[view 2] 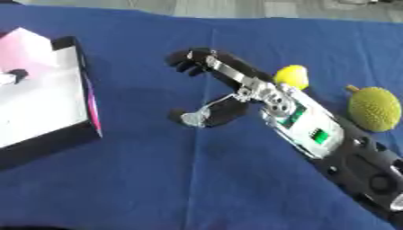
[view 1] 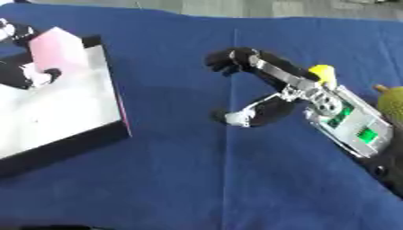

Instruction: Pick up the objects with one hand, pass them to the other hand, and then place them into the box on the other side of the table.

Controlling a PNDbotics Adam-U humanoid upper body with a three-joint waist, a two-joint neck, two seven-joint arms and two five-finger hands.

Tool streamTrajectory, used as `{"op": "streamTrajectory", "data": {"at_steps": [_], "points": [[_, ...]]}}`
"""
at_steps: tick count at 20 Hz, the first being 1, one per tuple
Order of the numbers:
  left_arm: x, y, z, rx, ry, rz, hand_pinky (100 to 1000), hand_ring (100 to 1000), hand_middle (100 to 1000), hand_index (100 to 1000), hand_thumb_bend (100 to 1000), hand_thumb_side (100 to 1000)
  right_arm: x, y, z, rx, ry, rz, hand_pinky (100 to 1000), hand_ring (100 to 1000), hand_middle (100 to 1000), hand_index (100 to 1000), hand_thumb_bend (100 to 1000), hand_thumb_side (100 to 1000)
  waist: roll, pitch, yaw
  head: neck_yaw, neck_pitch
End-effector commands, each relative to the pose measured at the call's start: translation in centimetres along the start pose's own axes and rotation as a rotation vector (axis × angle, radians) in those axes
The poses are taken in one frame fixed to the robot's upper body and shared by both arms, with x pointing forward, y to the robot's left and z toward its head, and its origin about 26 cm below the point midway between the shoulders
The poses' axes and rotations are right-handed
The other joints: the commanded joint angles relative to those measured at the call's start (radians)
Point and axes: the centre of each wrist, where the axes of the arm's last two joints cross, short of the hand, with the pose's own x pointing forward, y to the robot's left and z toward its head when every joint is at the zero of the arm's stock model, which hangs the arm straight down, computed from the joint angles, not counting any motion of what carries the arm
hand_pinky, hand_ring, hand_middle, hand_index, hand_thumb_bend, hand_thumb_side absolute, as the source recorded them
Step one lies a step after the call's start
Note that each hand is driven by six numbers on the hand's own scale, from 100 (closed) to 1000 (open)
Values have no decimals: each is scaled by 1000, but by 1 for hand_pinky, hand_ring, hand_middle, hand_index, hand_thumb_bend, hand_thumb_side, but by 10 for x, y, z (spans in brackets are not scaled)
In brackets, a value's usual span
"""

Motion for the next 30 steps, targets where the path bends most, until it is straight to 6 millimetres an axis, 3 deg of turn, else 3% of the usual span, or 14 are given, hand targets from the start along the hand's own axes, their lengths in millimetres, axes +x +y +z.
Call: {"op": "streamTrajectory", "data": {"at_steps": [1,5,9,10,12,13,16,18,22,25,28,29,30], "points": [[-16,15,9,31,55,-25,869,698,507,407,100,211,6,-5,1,7,-15,37,816,847,829,881,466,274,4,-5,0,19,-15],[-24,12,8,27,88,-22,873,707,521,454,100,209,6,-4,0,9,-15,40,816,846,829,880,468,273,0,-4,-1,25,-16],[-30,8,8,18,107,-34,871,708,544,574,100,169,6,-4,0,11,-14,41,816,844,825,878,473,267,-2,-5,-2,23,-14],[-32,7,8,14,110,-41,877,721,576,638,120,194,6,-4,0,9,-16,40,815,842,824,877,476,263,-2,-5,-2,22,-13],[-34,5,8,-2,116,-55,895,752,636,726,212,269,6,-4,0,8,-19,38,815,842,823,877,477,263,-2,-5,-2,20,-10],[-35,5,8,-9,121,-62,918,788,674,763,359,384,6,-3,0,7,-19,38,816,842,823,877,477,263,-2,-5,-2,18,-9],[-38,5,8,-18,137,-83,946,824,708,797,550,540,6,-4,1,8,-20,37,816,841,823,876,477,263,-2,-6,-3,13,-8],[-39,5,9,-15,148,-103,967,840,720,809,629,575,6,-4,1,7,-19,36,817,841,823,876,478,263,-2,-6,-3,6,-5],[-42,4,9,3,165,-133,982,846,721,815,691,585,5,-4,1,5,-18,34,816,840,823,876,477,262,-2,-6,-3,-5,-2],[-42,4,9,22,167,-139,981,842,715,813,670,574,5,-3,1,5,-16,33,815,840,823,875,478,262,-2,-7,-3,-10,0],[-41,4,10,44,162,-123,979,834,703,807,555,558,5,-3,1,5,-14,33,815,839,822,876,477,262,-3,-7,-3,-17,3],[-40,6,10,57,156,-115,980,829,705,810,380,519,5,-3,2,3,-14,33,815,840,823,878,462,271,-4,-8,-3,-26,5],[-39,8,11,76,148,-105,979,823,701,804,267,521,5,-3,2,0,-14,33,816,840,823,878,452,277,-4,-8,-3,-39,7]]}}
